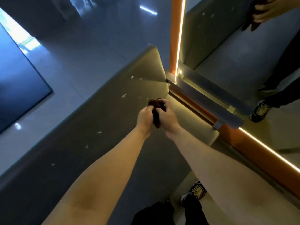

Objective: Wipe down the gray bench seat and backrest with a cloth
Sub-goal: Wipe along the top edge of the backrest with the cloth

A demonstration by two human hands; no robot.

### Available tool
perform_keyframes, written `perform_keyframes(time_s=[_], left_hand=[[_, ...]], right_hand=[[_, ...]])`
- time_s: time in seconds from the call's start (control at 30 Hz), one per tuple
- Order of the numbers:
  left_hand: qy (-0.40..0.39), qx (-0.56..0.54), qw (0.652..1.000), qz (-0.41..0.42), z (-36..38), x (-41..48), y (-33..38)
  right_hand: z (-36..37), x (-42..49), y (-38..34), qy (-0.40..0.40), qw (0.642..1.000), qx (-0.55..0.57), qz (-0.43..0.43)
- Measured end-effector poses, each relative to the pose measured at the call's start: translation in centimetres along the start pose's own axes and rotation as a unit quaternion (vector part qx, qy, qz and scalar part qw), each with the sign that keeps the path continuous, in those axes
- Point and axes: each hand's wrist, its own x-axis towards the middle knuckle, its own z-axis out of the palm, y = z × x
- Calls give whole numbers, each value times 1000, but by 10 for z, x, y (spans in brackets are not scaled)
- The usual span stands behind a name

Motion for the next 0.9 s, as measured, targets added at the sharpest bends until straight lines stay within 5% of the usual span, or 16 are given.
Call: perform_keyframes(time_s=[0.37, 0.7, 0.9], left_hand=[[71, 184, 972, 129, -41, 24, 54], [112, 436, 856, 255, -58, 130, 96], [117, 534, 798, 253, -42, 197, 120]], right_hand=[[48, 47, -35, -20, 999, 5, -42], [68, 170, -31, 56, 998, 23, -26], [48, 246, -58, 117, 990, 28, -70]])
